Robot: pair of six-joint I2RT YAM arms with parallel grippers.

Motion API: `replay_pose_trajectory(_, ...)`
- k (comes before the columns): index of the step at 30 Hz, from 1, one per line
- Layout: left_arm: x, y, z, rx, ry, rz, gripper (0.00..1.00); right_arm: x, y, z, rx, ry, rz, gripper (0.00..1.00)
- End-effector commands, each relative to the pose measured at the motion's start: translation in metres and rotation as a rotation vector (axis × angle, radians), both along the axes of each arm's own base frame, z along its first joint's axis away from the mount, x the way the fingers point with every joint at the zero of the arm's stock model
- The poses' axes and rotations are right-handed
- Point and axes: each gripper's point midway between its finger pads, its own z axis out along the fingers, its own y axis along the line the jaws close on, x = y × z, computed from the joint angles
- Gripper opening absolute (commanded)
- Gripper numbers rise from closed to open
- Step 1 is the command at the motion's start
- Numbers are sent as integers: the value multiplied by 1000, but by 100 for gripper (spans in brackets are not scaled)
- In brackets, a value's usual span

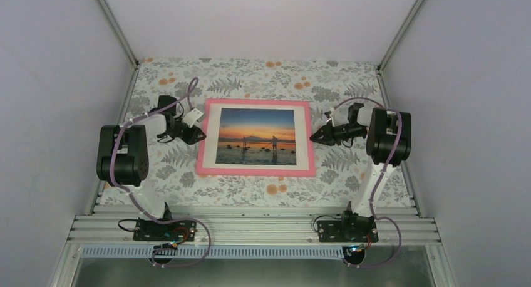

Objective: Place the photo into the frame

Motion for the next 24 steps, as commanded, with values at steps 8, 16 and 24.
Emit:
replay_pose_trajectory(8, -64, -5, -37, 51, 232, -59, 38, -53, -39, -66, -314, 182, 93, 39)
replay_pose_trajectory(16, -16, 30, 13, 75, 73, 76, 99, -21, -67, -31, -330, 79, 35, 71)
replay_pose_trajectory(24, 28, 58, 101, 89, -177, 133, 100, 25, -75, 49, -312, -158, 43, 100)
